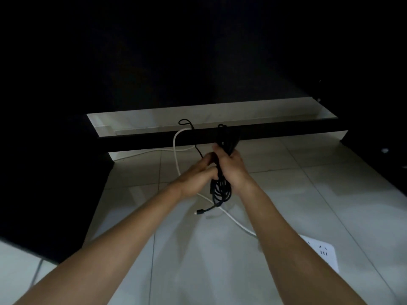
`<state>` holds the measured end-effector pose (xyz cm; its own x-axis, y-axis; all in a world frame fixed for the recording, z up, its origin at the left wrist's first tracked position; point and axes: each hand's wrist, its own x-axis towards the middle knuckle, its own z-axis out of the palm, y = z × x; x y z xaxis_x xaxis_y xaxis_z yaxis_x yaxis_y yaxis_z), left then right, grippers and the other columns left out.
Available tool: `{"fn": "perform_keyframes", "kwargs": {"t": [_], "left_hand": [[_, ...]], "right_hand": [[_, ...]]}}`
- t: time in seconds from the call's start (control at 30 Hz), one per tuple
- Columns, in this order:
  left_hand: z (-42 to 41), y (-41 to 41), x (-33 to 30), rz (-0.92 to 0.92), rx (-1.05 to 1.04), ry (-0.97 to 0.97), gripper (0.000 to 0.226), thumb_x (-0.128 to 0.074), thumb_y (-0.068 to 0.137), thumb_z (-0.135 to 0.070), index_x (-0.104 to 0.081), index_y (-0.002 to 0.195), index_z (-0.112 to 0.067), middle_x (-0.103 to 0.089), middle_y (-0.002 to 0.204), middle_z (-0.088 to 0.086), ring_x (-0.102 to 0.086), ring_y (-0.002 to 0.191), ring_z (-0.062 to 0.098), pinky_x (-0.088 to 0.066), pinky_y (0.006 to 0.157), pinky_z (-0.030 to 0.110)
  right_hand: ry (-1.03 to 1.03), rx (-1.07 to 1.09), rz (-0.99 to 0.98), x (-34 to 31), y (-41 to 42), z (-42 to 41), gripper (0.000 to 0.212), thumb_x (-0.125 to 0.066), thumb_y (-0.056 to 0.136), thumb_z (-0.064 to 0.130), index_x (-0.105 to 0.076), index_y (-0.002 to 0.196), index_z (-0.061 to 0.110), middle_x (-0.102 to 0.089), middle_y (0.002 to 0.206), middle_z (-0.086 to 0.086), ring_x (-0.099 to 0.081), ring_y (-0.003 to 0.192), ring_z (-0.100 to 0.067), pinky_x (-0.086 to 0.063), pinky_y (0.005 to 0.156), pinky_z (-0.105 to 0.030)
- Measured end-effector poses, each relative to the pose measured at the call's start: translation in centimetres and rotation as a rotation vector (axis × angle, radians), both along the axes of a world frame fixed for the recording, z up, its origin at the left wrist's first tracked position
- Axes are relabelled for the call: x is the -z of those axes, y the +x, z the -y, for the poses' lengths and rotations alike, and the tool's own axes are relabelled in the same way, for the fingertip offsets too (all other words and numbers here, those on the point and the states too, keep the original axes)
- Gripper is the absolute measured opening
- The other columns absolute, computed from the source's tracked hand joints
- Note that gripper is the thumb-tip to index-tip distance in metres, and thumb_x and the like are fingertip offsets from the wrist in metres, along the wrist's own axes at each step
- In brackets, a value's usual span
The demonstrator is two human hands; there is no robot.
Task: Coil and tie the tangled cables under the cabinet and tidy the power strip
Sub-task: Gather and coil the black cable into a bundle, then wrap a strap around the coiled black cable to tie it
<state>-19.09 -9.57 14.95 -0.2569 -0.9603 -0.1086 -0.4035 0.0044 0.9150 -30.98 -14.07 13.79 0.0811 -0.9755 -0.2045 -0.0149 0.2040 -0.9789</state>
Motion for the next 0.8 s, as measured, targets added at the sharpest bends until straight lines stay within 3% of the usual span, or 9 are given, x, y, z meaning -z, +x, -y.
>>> {"fn": "perform_keyframes", "kwargs": {"t": [0.07,0.17,0.23,0.3,0.4,0.5,0.57,0.7,0.8], "left_hand": [[-0.5,-0.5,-0.4,-0.046,0.024,0.031,0.087,-0.047,0.071,-0.022,-0.018,0.153,-0.028,-0.036,0.148,-0.011,-0.036,0.138,0.010,-0.036,0.107,0.026],[-1.0,-0.1,-0.5,-0.192,-0.033,0.137,0.094,-0.050,0.066,-0.020,-0.018,0.154,-0.025,-0.040,0.151,0.004,-0.039,0.136,0.026,-0.037,0.107,0.042],[-1.1,0.9,0.2,-0.243,-0.041,0.174,0.098,-0.059,0.063,-0.025,-0.020,0.153,-0.029,-0.042,0.150,0.004,-0.043,0.135,0.022,-0.034,0.114,0.041],[-1.1,2.4,0.9,-0.251,-0.029,0.225,0.102,-0.068,0.061,-0.032,-0.022,0.151,-0.035,-0.044,0.149,0.002,-0.043,0.135,0.019,-0.032,0.116,0.045],[-1.4,4.2,1.2,-0.211,-0.014,0.295,0.094,-0.074,0.069,-0.038,-0.026,0.149,-0.034,-0.049,0.143,0.000,-0.047,0.132,0.015,-0.035,0.114,0.042],[-1.4,4.5,1.2,-0.247,-0.130,0.273,0.054,-0.067,0.087,-0.027,-0.047,0.137,-0.022,-0.066,0.124,0.007,-0.061,0.117,0.018,-0.046,0.104,0.037],[-1.3,4.6,1.3,-0.262,-0.246,0.248,0.035,-0.058,0.095,-0.026,-0.057,0.129,-0.019,-0.071,0.109,0.009,-0.067,0.104,0.019,-0.050,0.097,0.034],[-0.5,5.8,1.8,-0.444,-0.412,0.256,0.025,-0.052,0.097,-0.028,-0.065,0.112,-0.013,-0.071,0.103,0.008,-0.069,0.097,0.021,-0.053,0.088,0.036],[-0.3,6.6,1.7,-0.554,-0.538,0.294,0.018,-0.054,0.094,-0.021,-0.062,0.081,-0.011,-0.071,0.073,0.002,-0.070,0.087,0.022,-0.050,0.073,0.033]], "right_hand": [[0.032,-0.022,-0.044,-0.2,1.1,-0.2,0.071,-0.062,0.080,0.065,-0.048,0.124,0.012,-0.064,0.117,-0.009,-0.064,0.109,-0.025,-0.053,0.094,-0.038],[0.052,-0.095,-0.183,-0.6,2.2,-0.5,0.106,-0.049,0.057,0.086,-0.042,0.138,0.018,-0.056,0.134,-0.008,-0.056,0.122,-0.028,-0.045,0.106,-0.045],[0.074,-0.185,-0.253,-0.5,2.8,-0.4,0.111,-0.042,0.056,0.090,-0.043,0.143,0.021,-0.052,0.141,-0.008,-0.052,0.128,-0.030,-0.041,0.110,-0.046],[0.076,-0.316,-0.323,-0.7,3.4,-0.4,0.098,-0.042,0.070,0.087,-0.043,0.145,0.023,-0.052,0.143,-0.009,-0.052,0.129,-0.029,-0.040,0.111,-0.044],[0.071,-0.533,-0.347,-0.8,3.9,0.0,0.073,-0.044,0.094,0.064,-0.035,0.152,0.020,-0.053,0.145,-0.009,-0.053,0.129,-0.024,-0.041,0.105,-0.030],[0.052,-0.643,-0.413,-1.4,4.2,0.2,0.068,-0.041,0.097,0.061,-0.043,0.147,0.015,-0.058,0.140,-0.010,-0.057,0.124,-0.021,-0.043,0.099,-0.027],[0.028,-0.665,-0.437,-2.1,4.5,-0.2,0.066,-0.043,0.096,0.062,-0.049,0.142,0.015,-0.060,0.136,-0.009,-0.058,0.122,-0.020,-0.043,0.098,-0.026],[-0.043,-0.725,-0.369,-3.6,2.9,-0.3,0.047,-0.050,0.095,0.058,-0.055,0.129,0.027,-0.061,0.125,0.007,-0.057,0.113,-0.007,-0.041,0.084,-0.015],[-0.104,-0.489,-0.255,-2.6,1.8,1.0,0.028,-0.056,0.097,0.027,-0.064,0.123,0.022,-0.062,0.119,0.007,-0.055,0.108,-0.008,-0.041,0.078,-0.013]]}}
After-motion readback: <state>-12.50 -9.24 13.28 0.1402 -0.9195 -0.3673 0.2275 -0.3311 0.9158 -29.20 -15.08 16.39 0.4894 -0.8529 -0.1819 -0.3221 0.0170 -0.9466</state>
